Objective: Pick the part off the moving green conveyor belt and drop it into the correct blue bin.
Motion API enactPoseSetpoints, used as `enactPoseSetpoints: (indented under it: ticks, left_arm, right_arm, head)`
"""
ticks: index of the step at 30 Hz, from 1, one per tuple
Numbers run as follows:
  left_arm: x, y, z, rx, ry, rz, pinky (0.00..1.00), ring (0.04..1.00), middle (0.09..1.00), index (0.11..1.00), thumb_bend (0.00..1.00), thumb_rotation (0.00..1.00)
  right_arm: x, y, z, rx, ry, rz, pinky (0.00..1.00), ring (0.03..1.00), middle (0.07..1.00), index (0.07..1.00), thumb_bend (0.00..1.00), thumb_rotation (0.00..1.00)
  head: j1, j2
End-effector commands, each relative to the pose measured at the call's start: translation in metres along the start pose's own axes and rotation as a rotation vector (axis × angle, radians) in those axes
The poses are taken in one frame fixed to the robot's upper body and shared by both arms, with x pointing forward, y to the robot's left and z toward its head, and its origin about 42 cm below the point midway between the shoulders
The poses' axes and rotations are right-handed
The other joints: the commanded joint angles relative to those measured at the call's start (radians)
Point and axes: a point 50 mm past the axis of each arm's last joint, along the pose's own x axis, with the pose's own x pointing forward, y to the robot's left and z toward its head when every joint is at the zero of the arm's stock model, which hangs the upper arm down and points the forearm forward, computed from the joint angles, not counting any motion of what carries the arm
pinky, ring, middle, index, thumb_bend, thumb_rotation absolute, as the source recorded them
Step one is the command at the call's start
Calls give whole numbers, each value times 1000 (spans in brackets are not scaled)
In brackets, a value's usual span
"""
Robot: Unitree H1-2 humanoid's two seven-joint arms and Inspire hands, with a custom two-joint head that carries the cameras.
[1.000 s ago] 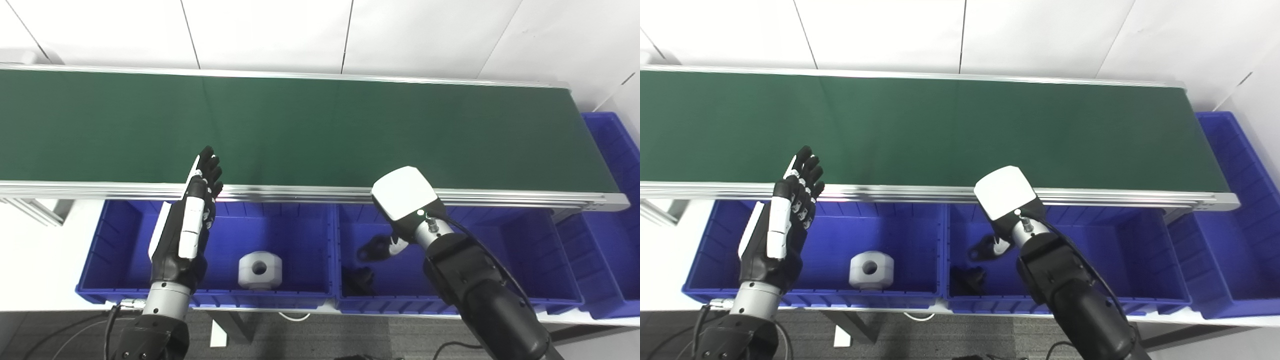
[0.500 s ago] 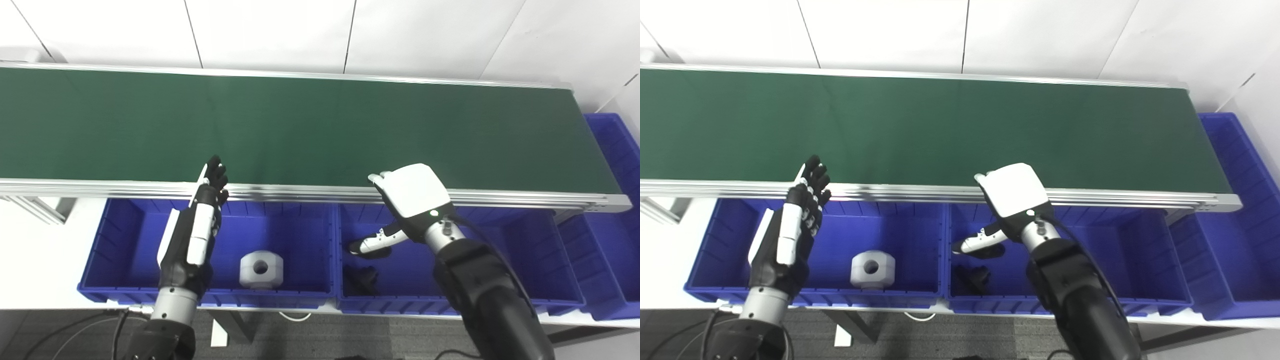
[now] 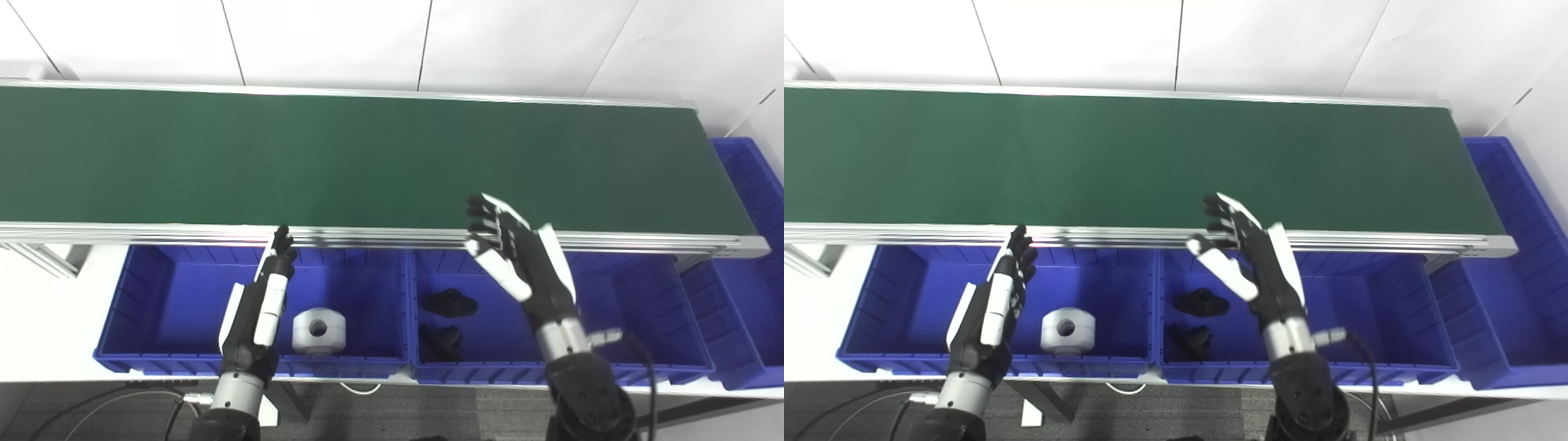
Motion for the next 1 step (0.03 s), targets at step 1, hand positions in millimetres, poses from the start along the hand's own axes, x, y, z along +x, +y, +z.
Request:
enactPoseSetpoints:
  ticks: [1]
  left_arm:
    - [0, -4, 15, 22, -143, 8, 1000, 979, 1000, 1000, 550, 977]
  right_arm:
    - [1, 2, 2, 242, -180, -167, 819, 839, 876, 895, 897, 968]
  head:
    - [3, -5]
